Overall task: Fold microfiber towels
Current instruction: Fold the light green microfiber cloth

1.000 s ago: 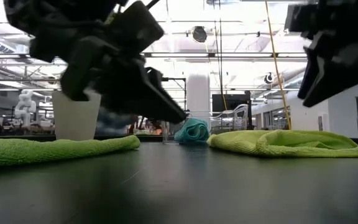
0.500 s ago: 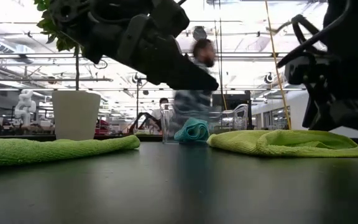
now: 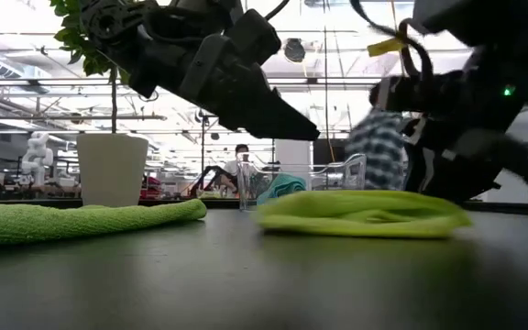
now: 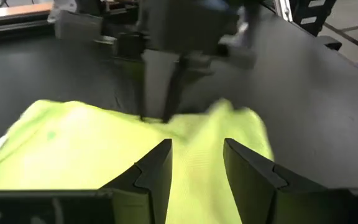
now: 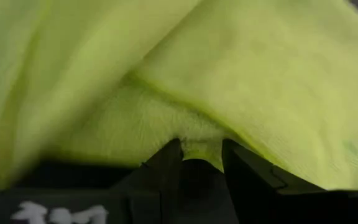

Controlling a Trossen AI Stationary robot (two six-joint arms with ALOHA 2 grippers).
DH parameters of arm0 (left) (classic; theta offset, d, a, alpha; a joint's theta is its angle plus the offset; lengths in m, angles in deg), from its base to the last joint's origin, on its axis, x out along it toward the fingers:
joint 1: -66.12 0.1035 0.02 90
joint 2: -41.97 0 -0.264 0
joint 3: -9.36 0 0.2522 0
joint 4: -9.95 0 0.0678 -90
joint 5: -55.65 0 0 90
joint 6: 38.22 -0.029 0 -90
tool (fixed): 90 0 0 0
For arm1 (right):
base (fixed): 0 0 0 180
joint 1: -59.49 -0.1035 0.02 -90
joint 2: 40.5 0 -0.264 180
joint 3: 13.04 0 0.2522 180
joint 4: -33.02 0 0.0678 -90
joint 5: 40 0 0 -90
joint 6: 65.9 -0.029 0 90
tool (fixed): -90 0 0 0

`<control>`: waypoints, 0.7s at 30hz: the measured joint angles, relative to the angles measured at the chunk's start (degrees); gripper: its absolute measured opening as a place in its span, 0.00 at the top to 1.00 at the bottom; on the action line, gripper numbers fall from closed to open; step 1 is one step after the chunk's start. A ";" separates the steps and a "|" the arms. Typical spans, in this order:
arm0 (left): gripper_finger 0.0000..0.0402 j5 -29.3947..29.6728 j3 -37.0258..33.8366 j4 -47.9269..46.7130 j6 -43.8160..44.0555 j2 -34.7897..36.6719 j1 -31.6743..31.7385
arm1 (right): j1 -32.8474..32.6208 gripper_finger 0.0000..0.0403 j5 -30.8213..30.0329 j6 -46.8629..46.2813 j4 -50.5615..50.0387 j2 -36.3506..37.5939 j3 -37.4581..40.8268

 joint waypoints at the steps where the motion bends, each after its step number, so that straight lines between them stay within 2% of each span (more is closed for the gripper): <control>1: 0.64 0.00 0.00 -0.68 0.03 0.00 -0.01 | 0.00 0.71 1.76 0.86 1.37 0.04 0.00; 4: 0.64 0.19 0.00 -3.44 0.16 0.00 0.03 | 0.07 0.72 5.50 2.32 4.64 0.04 0.07; 9: 0.64 1.36 -0.32 -9.52 1.77 -0.15 -0.40 | -0.11 0.76 5.85 2.51 5.49 0.46 0.08; 13: 0.64 0.81 -1.87 -8.54 4.27 -3.67 -1.20 | -0.55 0.79 4.48 3.48 5.78 2.15 0.25; 21: 0.64 1.01 -1.51 1.28 7.31 -10.99 -2.02 | -2.21 0.80 2.15 8.49 5.00 7.15 0.41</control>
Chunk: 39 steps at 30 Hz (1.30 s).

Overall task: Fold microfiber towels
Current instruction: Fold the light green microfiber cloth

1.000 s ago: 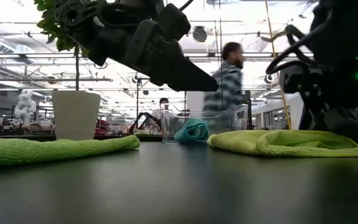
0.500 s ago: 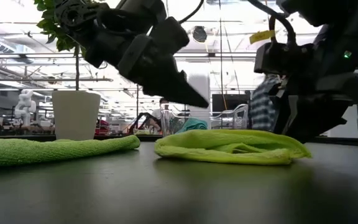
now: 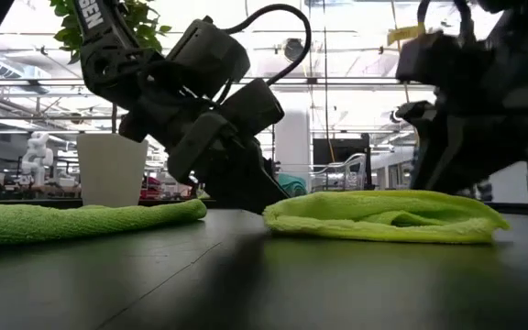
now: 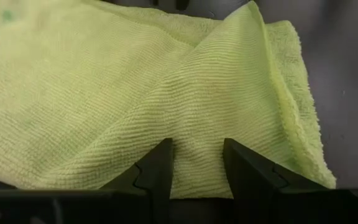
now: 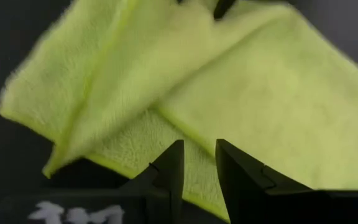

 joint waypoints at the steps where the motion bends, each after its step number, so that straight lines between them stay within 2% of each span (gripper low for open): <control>1: 0.64 0.00 -0.01 -0.08 0.18 -0.02 0.00 | 0.00 0.80 -0.21 0.46 0.01 0.50 -0.01; 6: 0.64 0.09 -0.07 -1.00 0.60 0.46 -0.55 | 0.00 0.80 -2.65 4.22 -3.00 2.38 -0.12; 14: 0.64 0.71 -0.14 -1.65 0.64 0.50 -1.34 | 0.31 0.80 -2.52 9.24 -10.07 2.25 -0.10; 24: 0.64 0.46 -0.22 -1.56 0.29 0.43 -1.40 | 0.31 0.80 -2.22 16.49 -4.13 1.77 0.52; 31: 0.64 0.27 -0.26 -1.37 0.13 0.39 -1.40 | 0.31 0.80 -0.92 19.34 -1.25 -1.23 1.96; 37: 0.64 -0.15 -0.31 -1.23 -0.26 0.37 -1.16 | 0.35 0.80 -9.08 20.36 -1.36 -3.05 1.98; 39: 0.64 -0.13 -0.31 -1.24 -0.23 0.37 -1.18 | 0.71 0.80 -9.96 20.90 -0.70 -3.25 1.98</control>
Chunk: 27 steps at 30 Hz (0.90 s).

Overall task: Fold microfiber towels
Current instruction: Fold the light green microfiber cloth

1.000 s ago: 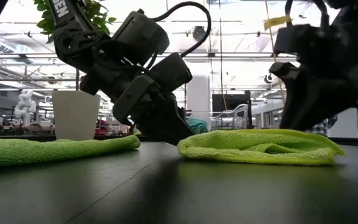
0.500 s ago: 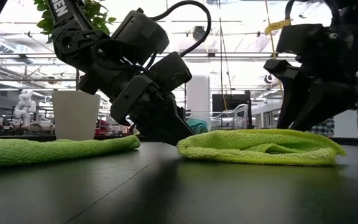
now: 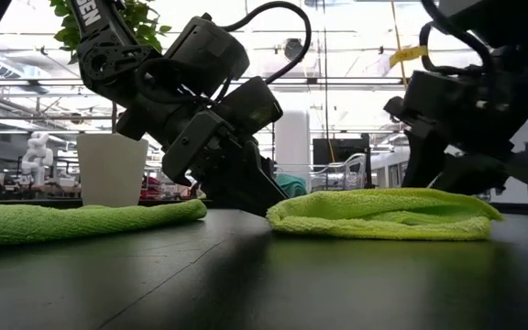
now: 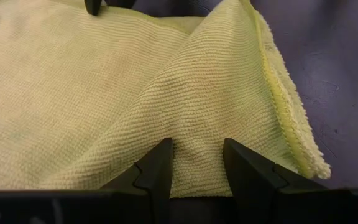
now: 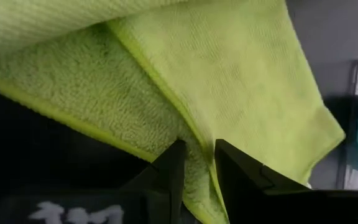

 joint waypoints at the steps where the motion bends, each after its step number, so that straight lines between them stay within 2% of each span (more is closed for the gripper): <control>1: 0.64 0.00 0.00 -0.01 0.00 0.00 0.00 | 0.18 0.80 0.02 0.13 0.16 -0.16 0.00; 12: 0.64 0.00 0.00 -0.03 -0.06 0.00 0.00 | 0.25 0.80 0.16 0.99 0.18 -0.17 -0.07; 19: 0.64 0.00 0.00 -0.10 -0.20 0.00 0.00 | 0.25 0.80 0.22 -1.59 -7.66 -0.17 -4.18; 25: 0.64 0.02 0.00 -0.09 -0.20 0.00 0.00 | 0.25 0.80 0.37 -1.35 -6.47 -0.14 -4.63; 27: 0.64 0.02 0.00 -0.10 -0.20 0.00 0.00 | 0.30 0.80 2.35 -1.74 -6.19 -0.14 -4.63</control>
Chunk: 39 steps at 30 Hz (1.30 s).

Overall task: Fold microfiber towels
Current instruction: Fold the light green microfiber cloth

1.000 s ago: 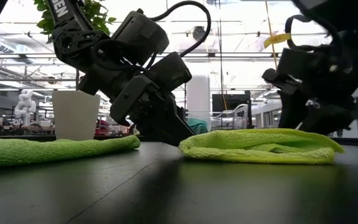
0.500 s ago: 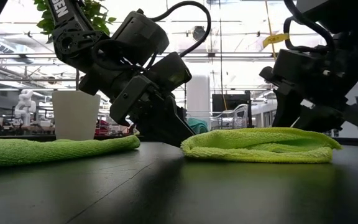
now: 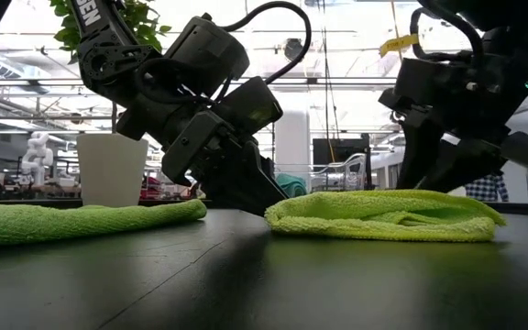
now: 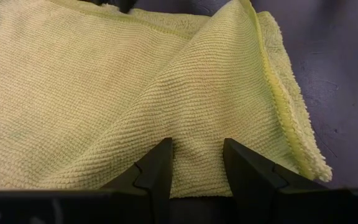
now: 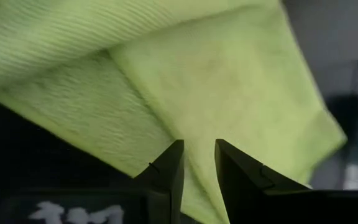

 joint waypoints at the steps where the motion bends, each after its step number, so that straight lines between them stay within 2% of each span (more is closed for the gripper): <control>1: 0.64 0.00 0.00 0.00 0.00 0.00 0.00 | 0.01 0.80 0.94 -0.19 0.31 -0.01 0.00; 14: 0.64 0.02 0.00 0.02 -0.70 0.00 0.00 | -0.05 0.80 2.49 -0.34 3.80 0.00 0.00; 19: 0.64 0.04 0.00 0.00 -0.72 0.00 0.00 | -0.05 0.80 5.35 -0.52 4.09 0.00 0.00; 35: 0.64 0.12 0.00 0.00 -0.74 0.00 -0.04 | 2.44 0.80 5.31 -0.53 4.82 -0.50 1.16; 39: 0.64 0.13 0.00 -0.02 -0.77 0.00 -0.04 | 3.40 0.83 5.28 -0.53 4.58 -0.50 2.01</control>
